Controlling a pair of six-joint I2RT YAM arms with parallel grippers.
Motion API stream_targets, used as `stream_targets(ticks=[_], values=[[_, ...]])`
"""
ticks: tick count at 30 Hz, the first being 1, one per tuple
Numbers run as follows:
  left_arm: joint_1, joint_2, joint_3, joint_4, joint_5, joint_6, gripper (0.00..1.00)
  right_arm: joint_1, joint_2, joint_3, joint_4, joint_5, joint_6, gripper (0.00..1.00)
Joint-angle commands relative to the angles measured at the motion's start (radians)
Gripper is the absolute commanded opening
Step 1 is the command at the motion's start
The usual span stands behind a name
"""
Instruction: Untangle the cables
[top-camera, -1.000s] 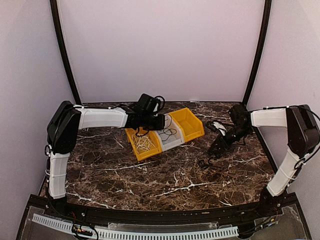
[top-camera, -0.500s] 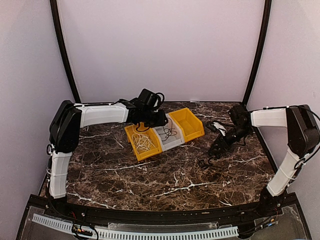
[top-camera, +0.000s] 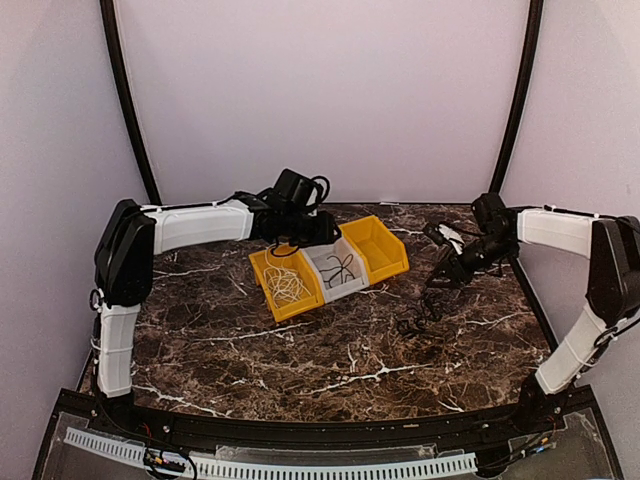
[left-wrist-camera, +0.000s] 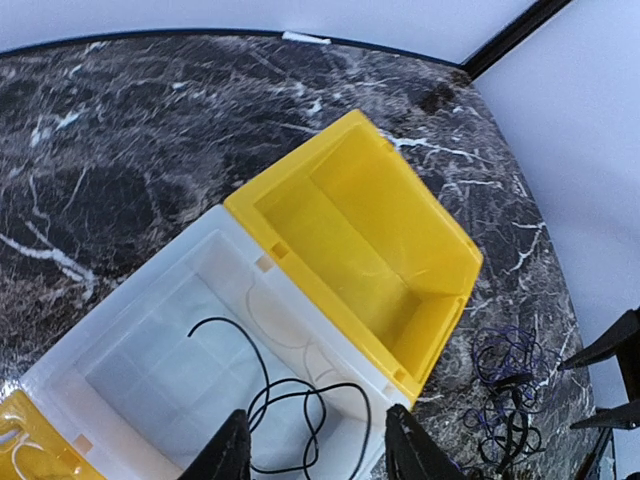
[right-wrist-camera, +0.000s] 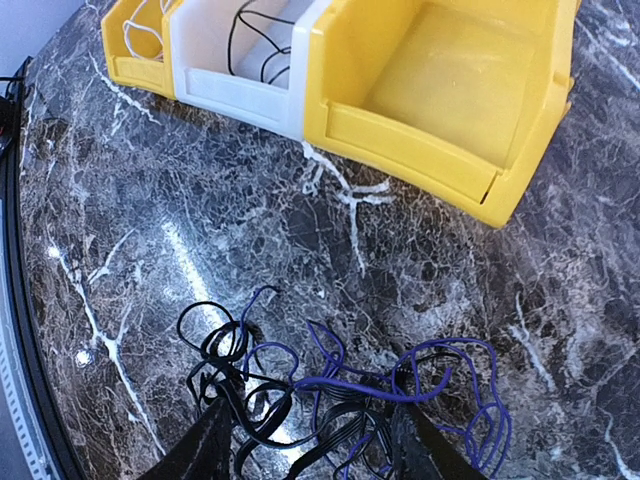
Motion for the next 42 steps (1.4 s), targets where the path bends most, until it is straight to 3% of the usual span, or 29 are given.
stream_targets(ticks=[1, 5, 10, 19, 32, 35, 42], values=[[-0.037, -0.168, -0.078, 0.188, 0.075, 0.104, 0.46, 0.003, -0.068, 0.021, -0.058, -0.015, -0.052, 0.50], [-0.078, -0.231, -0.193, 0.333, 0.145, 0.185, 0.47, 0.033, -0.102, 0.006, -0.098, -0.006, -0.115, 0.47], [-0.141, -0.248, -0.261, 0.350, 0.174, 0.267, 0.51, 0.117, -0.118, -0.009, -0.107, 0.098, -0.152, 0.48], [-0.161, -0.273, -0.415, 0.484, 0.184, 0.137, 0.52, 0.237, -0.092, 0.039, -0.086, 0.134, -0.162, 0.48], [-0.159, -0.311, -0.483, 0.541, 0.121, 0.136, 0.51, 0.304, 0.085, 0.075, -0.138, 0.198, -0.225, 0.43], [-0.160, -0.305, -0.489, 0.557, 0.126, 0.128, 0.51, 0.305, 0.107, 0.077, -0.134, 0.198, -0.221, 0.36], [-0.160, -0.282, -0.475, 0.565, 0.142, 0.127, 0.51, 0.306, 0.111, 0.089, -0.102, 0.218, -0.194, 0.00]])
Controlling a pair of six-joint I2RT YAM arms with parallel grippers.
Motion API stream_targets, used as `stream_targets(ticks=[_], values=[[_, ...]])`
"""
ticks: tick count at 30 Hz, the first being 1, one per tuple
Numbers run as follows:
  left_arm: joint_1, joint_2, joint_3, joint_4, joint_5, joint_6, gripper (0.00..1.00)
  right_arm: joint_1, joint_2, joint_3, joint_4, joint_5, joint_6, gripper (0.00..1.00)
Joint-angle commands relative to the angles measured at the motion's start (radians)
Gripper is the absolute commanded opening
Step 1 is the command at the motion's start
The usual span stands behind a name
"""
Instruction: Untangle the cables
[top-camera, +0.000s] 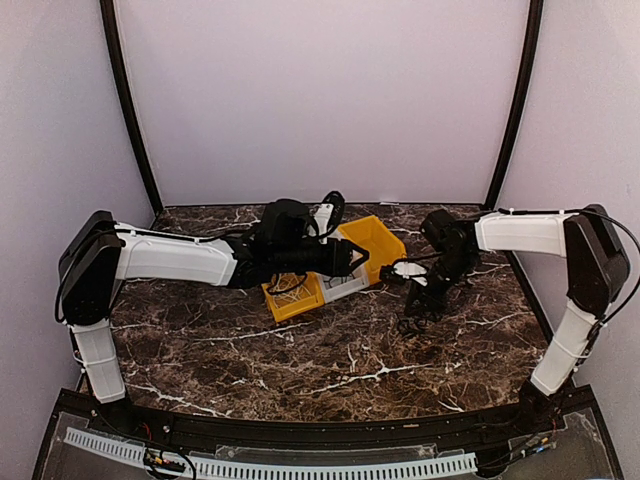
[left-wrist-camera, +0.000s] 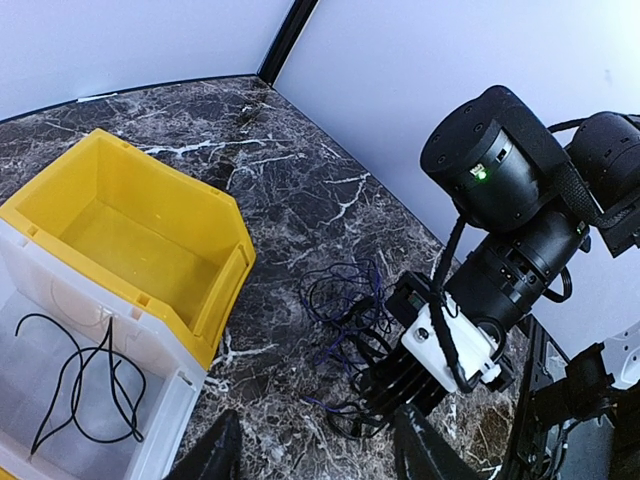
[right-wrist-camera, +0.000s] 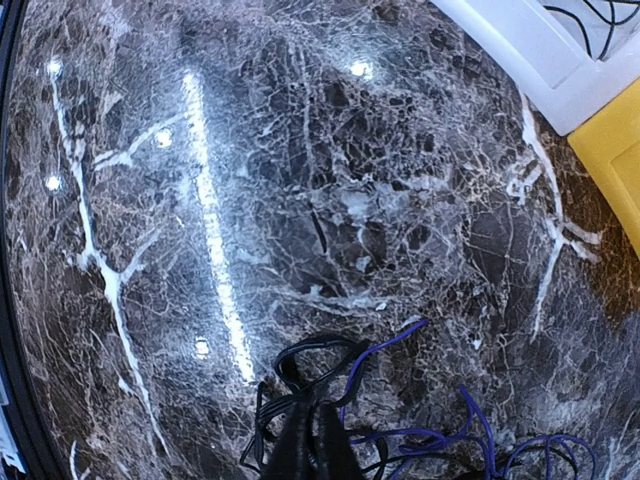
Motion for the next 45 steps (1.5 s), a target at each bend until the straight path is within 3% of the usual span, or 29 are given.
stream_targets(ticks=[1, 12, 21, 26, 36, 42, 45], values=[[0.002, -0.020, -0.004, 0.037, 0.014, -0.003, 0.51, 0.008, -0.009, 0.031, 0.024, 0.011, 0.014, 0.00], [-0.002, 0.052, 0.017, 0.118, 0.188, 0.007, 0.51, 0.009, -0.129, 0.218, -0.175, -0.221, 0.013, 0.00], [-0.033, 0.088, 0.060, 0.210, 0.312, 0.021, 0.51, 0.009, -0.179, 0.297, -0.232, -0.280, 0.026, 0.00], [-0.037, 0.100, 0.069, 0.227, 0.305, 0.015, 0.50, 0.008, -0.193, 0.303, -0.236, -0.291, 0.032, 0.00], [-0.038, 0.141, 0.112, 0.277, 0.364, 0.013, 0.36, 0.008, -0.201, 0.323, -0.224, -0.300, 0.057, 0.00], [-0.039, 0.140, 0.057, 0.422, 0.452, -0.013, 0.38, 0.004, -0.209, 0.324, -0.224, -0.296, 0.060, 0.00], [-0.039, 0.142, 0.046, 0.441, 0.445, -0.004, 0.30, 0.003, -0.209, 0.323, -0.223, -0.294, 0.063, 0.00]])
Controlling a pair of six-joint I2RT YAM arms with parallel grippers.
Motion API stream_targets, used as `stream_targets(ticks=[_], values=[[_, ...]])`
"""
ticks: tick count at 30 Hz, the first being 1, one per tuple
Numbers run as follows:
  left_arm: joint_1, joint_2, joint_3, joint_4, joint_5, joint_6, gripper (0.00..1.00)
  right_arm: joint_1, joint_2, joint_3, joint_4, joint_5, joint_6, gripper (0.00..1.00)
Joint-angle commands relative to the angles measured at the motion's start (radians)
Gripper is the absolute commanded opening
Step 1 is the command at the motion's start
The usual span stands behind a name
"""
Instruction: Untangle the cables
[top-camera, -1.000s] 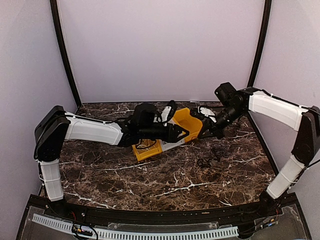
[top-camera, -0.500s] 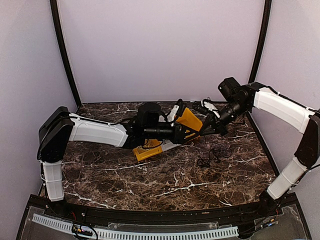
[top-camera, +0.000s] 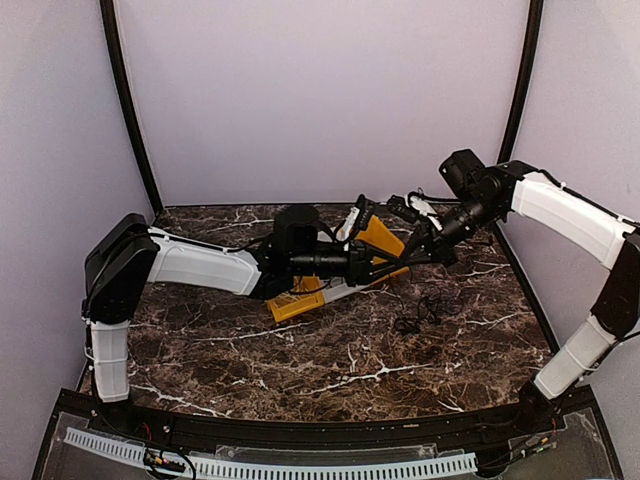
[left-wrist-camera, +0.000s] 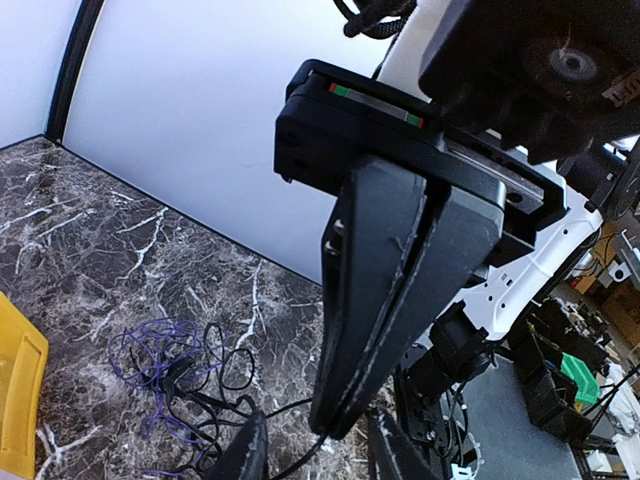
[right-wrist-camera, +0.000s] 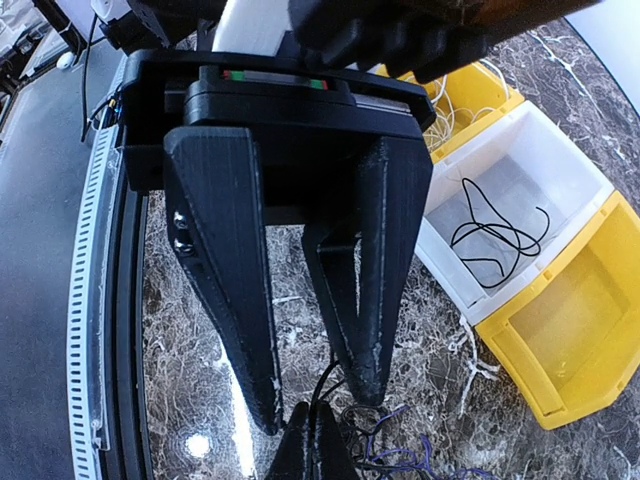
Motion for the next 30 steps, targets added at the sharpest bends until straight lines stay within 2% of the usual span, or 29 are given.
stream_targets(ticks=[1, 7, 12, 19, 22, 27, 30], values=[[-0.002, -0.001, -0.024, 0.093, 0.036, 0.012, 0.29, 0.003, -0.031, 0.026, 0.001, -0.025, 0.011, 0.00], [-0.001, 0.001, -0.026, 0.058, 0.036, 0.062, 0.31, -0.006, -0.041, 0.039, 0.001, -0.037, 0.018, 0.00], [-0.002, 0.002, -0.026, 0.042, 0.024, 0.091, 0.22, -0.008, -0.041, 0.042, 0.001, -0.038, 0.023, 0.00], [-0.002, -0.001, -0.023, 0.024, -0.001, 0.108, 0.01, -0.012, -0.041, 0.034, 0.005, -0.048, 0.028, 0.00], [-0.002, -0.010, -0.025, 0.009, -0.023, 0.120, 0.00, -0.033, -0.044, 0.020, 0.022, -0.077, 0.036, 0.00], [-0.002, -0.036, -0.022, -0.029, -0.058, 0.143, 0.00, -0.103, -0.053, 0.015, 0.034, -0.153, 0.034, 0.34], [-0.001, -0.063, -0.006, -0.075, -0.110, 0.151, 0.00, -0.150, -0.053, -0.042, 0.030, -0.203, -0.021, 0.50]])
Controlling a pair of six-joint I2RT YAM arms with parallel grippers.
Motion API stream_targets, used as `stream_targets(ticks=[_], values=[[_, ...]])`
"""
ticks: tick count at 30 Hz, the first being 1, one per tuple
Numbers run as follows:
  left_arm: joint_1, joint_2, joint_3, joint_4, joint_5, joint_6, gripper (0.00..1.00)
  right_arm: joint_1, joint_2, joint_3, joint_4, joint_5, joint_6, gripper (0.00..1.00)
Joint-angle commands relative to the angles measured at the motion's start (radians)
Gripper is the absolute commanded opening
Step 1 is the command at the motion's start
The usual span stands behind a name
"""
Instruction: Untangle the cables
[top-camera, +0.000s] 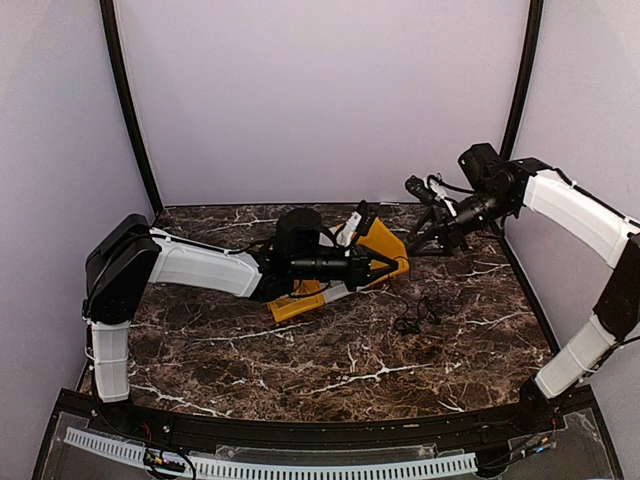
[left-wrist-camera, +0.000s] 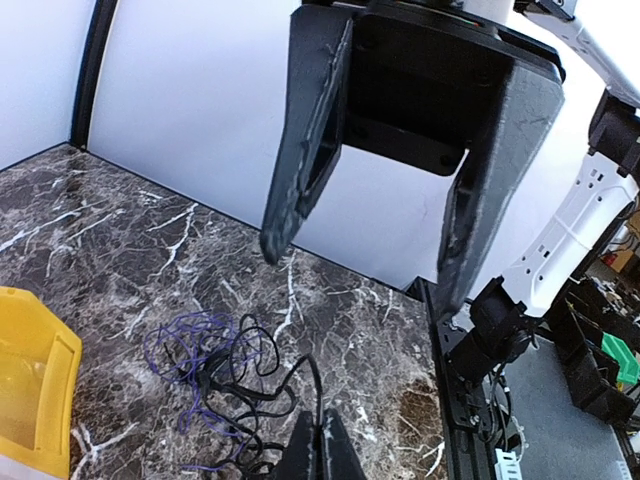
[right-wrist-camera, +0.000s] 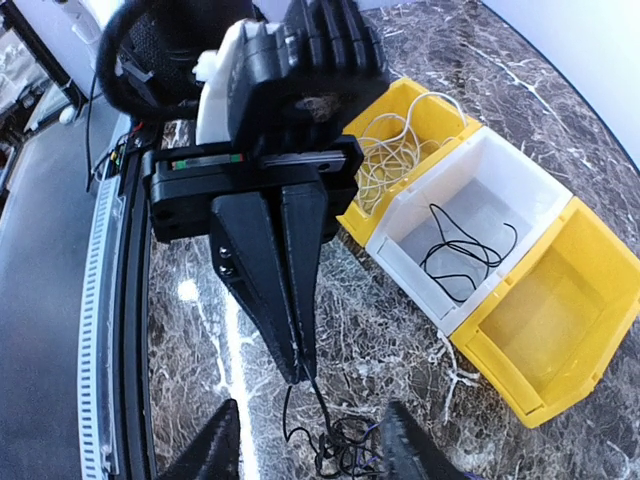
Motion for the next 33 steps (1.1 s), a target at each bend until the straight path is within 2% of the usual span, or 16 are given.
stream_targets(ticks=[1, 6, 11, 15, 18, 22, 29, 33], values=[[-0.001, -0.071, 0.023, -0.075, -0.093, 0.028, 0.00, -0.058, -0.031, -0.083, 0.001, -0.098, -0.087, 0.52], [-0.001, -0.095, 0.068, -0.123, -0.114, 0.015, 0.00, -0.061, -0.032, -0.285, 0.147, -0.001, -0.119, 0.56], [0.000, -0.139, 0.110, -0.127, -0.122, -0.003, 0.00, -0.064, 0.054, -0.372, 0.268, 0.080, -0.089, 0.53], [-0.002, -0.193, 0.139, -0.156, -0.167, 0.020, 0.00, -0.066, 0.107, -0.408, 0.348, 0.116, -0.054, 0.42], [-0.001, -0.232, 0.160, -0.175, -0.204, 0.045, 0.00, -0.067, 0.151, -0.422, 0.385, 0.154, -0.036, 0.28], [-0.001, -0.294, 0.184, -0.181, -0.254, 0.068, 0.00, -0.069, 0.203, -0.434, 0.409, 0.199, -0.017, 0.18], [-0.001, -0.354, 0.271, -0.236, -0.344, 0.153, 0.00, -0.081, 0.238, -0.449, 0.462, 0.307, 0.042, 0.05], [-0.001, -0.343, 0.427, -0.337, -0.350, 0.218, 0.00, -0.094, 0.263, -0.430, 0.457, 0.341, 0.068, 0.03]])
